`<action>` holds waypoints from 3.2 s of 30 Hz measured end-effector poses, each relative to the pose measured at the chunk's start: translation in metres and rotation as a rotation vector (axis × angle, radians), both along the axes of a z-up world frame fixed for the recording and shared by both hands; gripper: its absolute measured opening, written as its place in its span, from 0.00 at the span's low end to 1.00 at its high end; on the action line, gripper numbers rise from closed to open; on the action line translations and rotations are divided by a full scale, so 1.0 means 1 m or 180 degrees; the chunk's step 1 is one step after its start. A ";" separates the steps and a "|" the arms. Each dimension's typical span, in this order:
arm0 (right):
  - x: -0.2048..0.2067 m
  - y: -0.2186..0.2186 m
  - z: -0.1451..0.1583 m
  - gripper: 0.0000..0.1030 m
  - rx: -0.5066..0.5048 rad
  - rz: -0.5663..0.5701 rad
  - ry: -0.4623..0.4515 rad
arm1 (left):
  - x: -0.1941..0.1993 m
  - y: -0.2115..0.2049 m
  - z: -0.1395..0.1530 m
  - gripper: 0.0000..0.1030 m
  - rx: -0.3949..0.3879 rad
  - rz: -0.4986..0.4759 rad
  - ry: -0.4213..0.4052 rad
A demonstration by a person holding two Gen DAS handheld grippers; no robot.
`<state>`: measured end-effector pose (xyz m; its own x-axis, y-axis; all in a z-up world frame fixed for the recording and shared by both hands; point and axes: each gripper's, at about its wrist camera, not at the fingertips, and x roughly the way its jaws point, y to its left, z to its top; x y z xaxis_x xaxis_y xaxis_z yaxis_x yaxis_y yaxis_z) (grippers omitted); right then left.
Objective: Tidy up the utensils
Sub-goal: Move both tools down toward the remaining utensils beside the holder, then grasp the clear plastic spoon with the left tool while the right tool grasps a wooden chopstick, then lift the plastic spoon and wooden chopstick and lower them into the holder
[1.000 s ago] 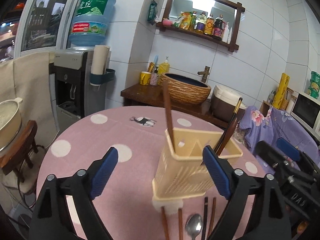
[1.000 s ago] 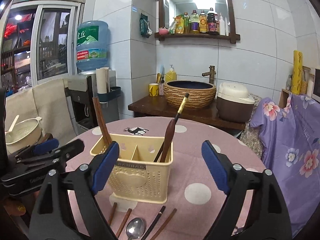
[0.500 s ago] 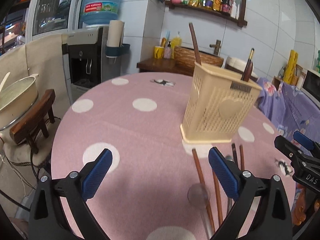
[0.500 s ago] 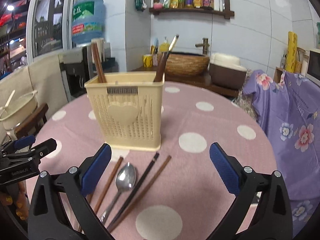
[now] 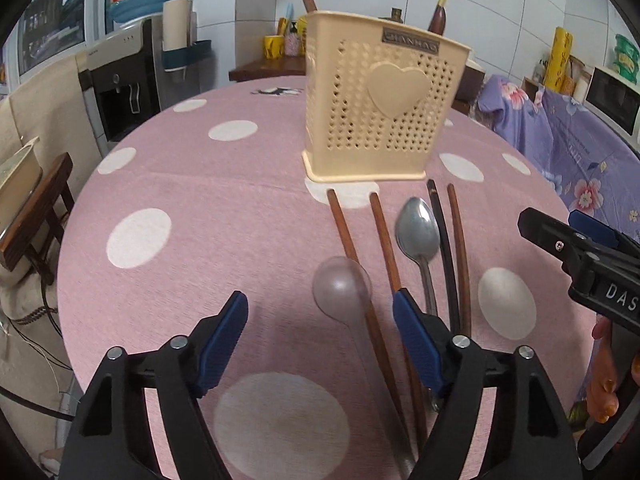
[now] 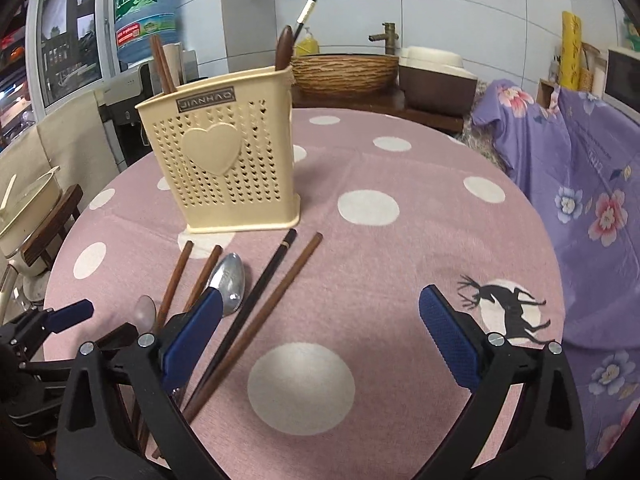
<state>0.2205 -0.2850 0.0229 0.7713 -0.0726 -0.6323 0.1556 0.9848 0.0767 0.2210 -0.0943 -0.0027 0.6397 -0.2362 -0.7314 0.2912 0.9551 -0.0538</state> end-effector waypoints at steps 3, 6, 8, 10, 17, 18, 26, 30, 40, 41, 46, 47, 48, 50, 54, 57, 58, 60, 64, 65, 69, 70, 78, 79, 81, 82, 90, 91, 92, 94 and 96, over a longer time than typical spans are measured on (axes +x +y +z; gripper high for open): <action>-0.002 -0.002 -0.002 0.94 0.0004 -0.0022 0.0001 | 0.002 -0.007 -0.005 0.65 0.0018 0.0001 0.0055; -0.003 -0.003 -0.002 0.94 0.0012 -0.0018 0.0001 | 0.007 -0.010 -0.010 0.58 0.0030 0.0057 0.0132; -0.003 -0.003 -0.002 0.94 0.0011 -0.0018 0.0004 | 0.010 -0.010 -0.013 0.54 0.0007 0.0102 0.0169; -0.004 -0.002 -0.003 0.94 0.0003 -0.0016 0.0014 | 0.011 -0.010 -0.013 0.53 0.0008 0.0136 0.0170; -0.002 0.001 -0.008 0.94 0.0007 -0.0007 0.0085 | 0.015 -0.015 -0.013 0.43 0.0014 0.0164 0.0191; -0.001 0.001 -0.009 0.94 0.0005 -0.0006 0.0094 | 0.016 -0.016 -0.013 0.40 0.0018 0.0164 0.0190; 0.004 0.001 -0.015 0.94 -0.0012 -0.0042 0.0213 | 0.020 -0.014 -0.012 0.36 -0.0037 0.0188 0.0204; 0.009 0.001 -0.017 0.94 -0.0011 -0.0036 0.0276 | 0.020 -0.011 -0.010 0.36 -0.0086 0.0191 0.0200; 0.053 -0.007 -0.028 0.63 0.0461 -0.0049 0.0701 | 0.031 0.015 0.011 0.35 -0.0192 0.0358 0.0009; 0.060 -0.006 -0.029 0.58 0.0544 -0.0058 0.0757 | 0.033 0.017 0.012 0.36 -0.0198 0.0379 -0.0012; 0.083 0.003 -0.031 0.44 0.0530 -0.0172 0.0869 | 0.036 0.020 0.016 0.35 -0.0179 0.0398 -0.0082; 0.087 0.005 -0.031 0.42 0.0499 -0.0200 0.0890 | 0.036 0.020 0.017 0.35 -0.0170 0.0393 -0.0097; 0.092 0.007 -0.032 0.39 0.0474 -0.0229 0.0925 | 0.036 0.020 0.017 0.35 -0.0163 0.0389 -0.0111; 0.098 0.010 -0.035 0.36 0.0433 -0.0261 0.0979 | 0.036 0.019 0.017 0.35 -0.0158 0.0381 -0.0128; 0.102 0.007 -0.036 0.26 0.0398 -0.0380 0.0960 | 0.038 0.020 0.017 0.35 -0.0177 0.0364 -0.0130; 0.107 0.005 -0.035 0.23 0.0437 -0.0399 0.0982 | 0.039 0.021 0.017 0.35 -0.0196 0.0367 -0.0119; 0.110 0.005 -0.035 0.22 0.0422 -0.0411 0.0987 | 0.039 0.021 0.017 0.35 -0.0200 0.0367 -0.0118; 0.117 0.006 -0.035 0.18 0.0379 -0.0427 0.0998 | 0.040 0.020 0.017 0.35 -0.0200 0.0360 -0.0121; 0.126 0.006 -0.036 0.11 0.0374 -0.0424 0.0998 | 0.039 0.017 0.018 0.35 -0.0187 0.0332 -0.0140; 0.126 0.005 -0.036 0.10 0.0393 -0.0427 0.0981 | 0.040 0.017 0.018 0.35 -0.0186 0.0328 -0.0146; 0.124 -0.001 -0.036 0.09 0.0526 -0.0424 0.0937 | 0.040 0.019 0.020 0.35 -0.0213 0.0328 -0.0170; 0.123 -0.002 -0.035 0.09 0.0542 -0.0416 0.0913 | 0.041 0.019 0.021 0.35 -0.0223 0.0330 -0.0181; 0.104 -0.011 -0.015 0.08 0.0725 -0.0313 0.0624 | 0.041 0.020 0.029 0.35 -0.0321 0.0304 -0.0260; 0.101 -0.012 -0.009 0.08 0.0739 -0.0296 0.0569 | 0.041 0.021 0.031 0.35 -0.0331 0.0302 -0.0274; 0.091 -0.013 0.002 0.08 0.0756 -0.0249 0.0441 | 0.040 0.022 0.035 0.35 -0.0354 0.0313 -0.0314; 0.086 -0.013 0.008 0.07 0.0759 -0.0222 0.0378 | 0.040 0.023 0.037 0.35 -0.0368 0.0323 -0.0336; 0.048 -0.015 0.071 0.07 0.0748 0.0042 -0.0164 | 0.039 0.029 0.061 0.35 -0.0442 0.0375 -0.0581; 0.045 -0.017 0.078 0.07 0.0744 0.0069 -0.0217 | 0.039 0.029 0.063 0.35 -0.0439 0.0377 -0.0606; 0.040 -0.018 0.086 0.07 0.0740 0.0103 -0.0275 | 0.039 0.029 0.066 0.35 -0.0437 0.0377 -0.0629; 0.032 -0.019 0.096 0.07 0.0731 0.0158 -0.0338 | 0.039 0.030 0.070 0.35 -0.0444 0.0382 -0.0667; 0.025 -0.020 0.105 0.07 0.0710 0.0199 -0.0381 | 0.039 0.030 0.074 0.35 -0.0452 0.0384 -0.0699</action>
